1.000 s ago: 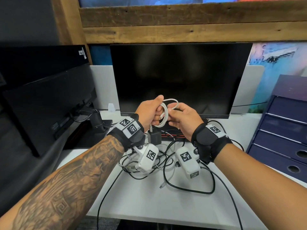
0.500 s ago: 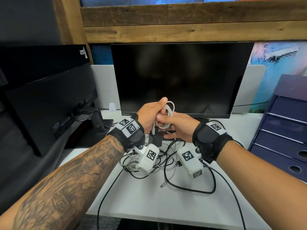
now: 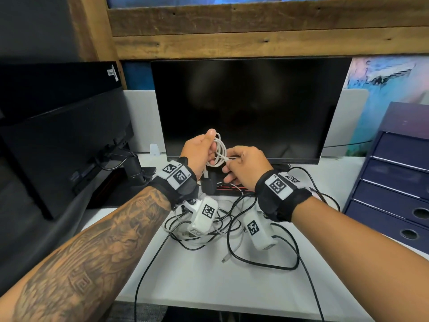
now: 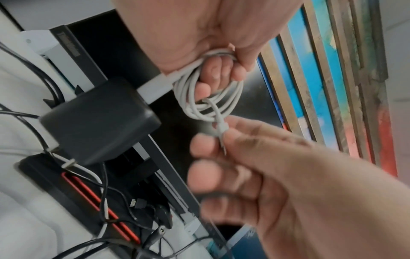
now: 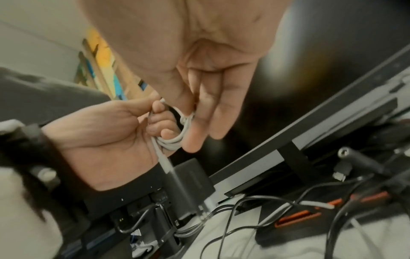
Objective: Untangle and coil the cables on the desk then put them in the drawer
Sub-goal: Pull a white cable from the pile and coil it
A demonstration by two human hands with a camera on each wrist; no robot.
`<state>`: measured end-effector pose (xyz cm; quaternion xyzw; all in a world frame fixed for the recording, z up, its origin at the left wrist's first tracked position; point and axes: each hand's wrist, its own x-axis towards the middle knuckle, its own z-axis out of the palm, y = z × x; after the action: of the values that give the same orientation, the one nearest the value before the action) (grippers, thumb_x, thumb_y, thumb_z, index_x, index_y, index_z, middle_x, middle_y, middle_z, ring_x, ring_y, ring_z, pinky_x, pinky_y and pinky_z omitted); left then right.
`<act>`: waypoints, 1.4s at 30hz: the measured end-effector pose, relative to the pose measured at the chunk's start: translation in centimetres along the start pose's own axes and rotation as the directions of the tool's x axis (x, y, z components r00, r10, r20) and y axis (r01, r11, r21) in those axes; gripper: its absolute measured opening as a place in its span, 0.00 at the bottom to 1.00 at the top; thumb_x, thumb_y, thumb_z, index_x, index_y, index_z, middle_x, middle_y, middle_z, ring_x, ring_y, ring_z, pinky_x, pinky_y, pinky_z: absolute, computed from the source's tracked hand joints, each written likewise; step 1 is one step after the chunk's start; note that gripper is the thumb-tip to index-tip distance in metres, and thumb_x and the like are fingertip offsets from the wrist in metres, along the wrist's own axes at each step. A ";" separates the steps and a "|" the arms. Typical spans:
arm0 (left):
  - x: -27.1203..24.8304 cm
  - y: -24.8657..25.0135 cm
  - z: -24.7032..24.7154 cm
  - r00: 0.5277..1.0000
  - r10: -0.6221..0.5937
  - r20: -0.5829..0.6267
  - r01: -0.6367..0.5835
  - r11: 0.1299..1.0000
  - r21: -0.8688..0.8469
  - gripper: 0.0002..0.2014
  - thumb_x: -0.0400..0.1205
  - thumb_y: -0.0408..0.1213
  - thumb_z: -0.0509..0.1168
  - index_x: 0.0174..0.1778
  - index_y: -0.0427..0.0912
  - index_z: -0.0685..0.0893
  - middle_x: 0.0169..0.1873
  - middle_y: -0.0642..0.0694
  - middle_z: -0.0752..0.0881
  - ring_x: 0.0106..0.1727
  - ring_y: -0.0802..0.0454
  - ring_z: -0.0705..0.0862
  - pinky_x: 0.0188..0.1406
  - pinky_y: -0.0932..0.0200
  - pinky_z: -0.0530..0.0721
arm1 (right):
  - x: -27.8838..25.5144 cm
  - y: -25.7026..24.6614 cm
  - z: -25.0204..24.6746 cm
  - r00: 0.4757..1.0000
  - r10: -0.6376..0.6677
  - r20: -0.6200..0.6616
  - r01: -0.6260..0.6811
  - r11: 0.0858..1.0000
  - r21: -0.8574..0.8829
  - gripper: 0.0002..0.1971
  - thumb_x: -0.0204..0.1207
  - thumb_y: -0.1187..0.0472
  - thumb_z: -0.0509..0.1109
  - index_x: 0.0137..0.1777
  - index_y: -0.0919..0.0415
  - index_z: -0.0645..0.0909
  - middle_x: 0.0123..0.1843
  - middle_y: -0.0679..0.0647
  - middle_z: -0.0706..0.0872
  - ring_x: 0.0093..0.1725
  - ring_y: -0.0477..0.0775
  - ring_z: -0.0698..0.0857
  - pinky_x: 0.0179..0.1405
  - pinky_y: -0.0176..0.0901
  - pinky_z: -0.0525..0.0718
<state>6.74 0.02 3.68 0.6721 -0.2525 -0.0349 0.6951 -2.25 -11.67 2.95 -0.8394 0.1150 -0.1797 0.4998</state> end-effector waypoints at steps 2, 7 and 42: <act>0.7 0.0 -0.9 0.996 -0.045 -0.082 0.037 0.994 -0.105 0.22 0.90 0.47 0.58 0.29 0.42 0.74 0.21 0.48 0.72 0.21 0.55 0.70 0.25 0.59 0.73 | -0.2 0.3 -0.2 0.997 -0.042 0.062 0.051 0.988 -0.149 0.17 0.84 0.66 0.64 0.68 0.51 0.82 0.39 0.54 0.93 0.35 0.57 0.93 0.36 0.46 0.91; 1.4 -0.9 -2.0 0.983 -0.119 -0.142 0.086 0.972 -0.218 0.23 0.90 0.47 0.57 0.29 0.42 0.73 0.19 0.52 0.69 0.21 0.56 0.66 0.25 0.57 0.70 | -0.3 -0.1 -1.7 0.983 -0.072 0.168 0.138 0.897 -0.419 0.12 0.82 0.61 0.65 0.55 0.44 0.86 0.35 0.47 0.92 0.34 0.48 0.91 0.45 0.50 0.92; -0.1 0.6 -2.1 0.984 -0.170 0.048 0.173 0.865 -0.472 0.24 0.90 0.51 0.56 0.29 0.43 0.71 0.19 0.50 0.65 0.20 0.56 0.63 0.20 0.62 0.65 | -1.1 1.5 1.8 0.807 -0.584 0.086 0.586 0.777 -0.229 0.16 0.77 0.67 0.74 0.60 0.48 0.87 0.51 0.45 0.80 0.49 0.46 0.80 0.49 0.36 0.81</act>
<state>7.29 2.10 4.28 0.5013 -0.1775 -0.1588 0.8318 -2.54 -10.56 0.65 -0.8893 -0.1325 -0.3063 0.3126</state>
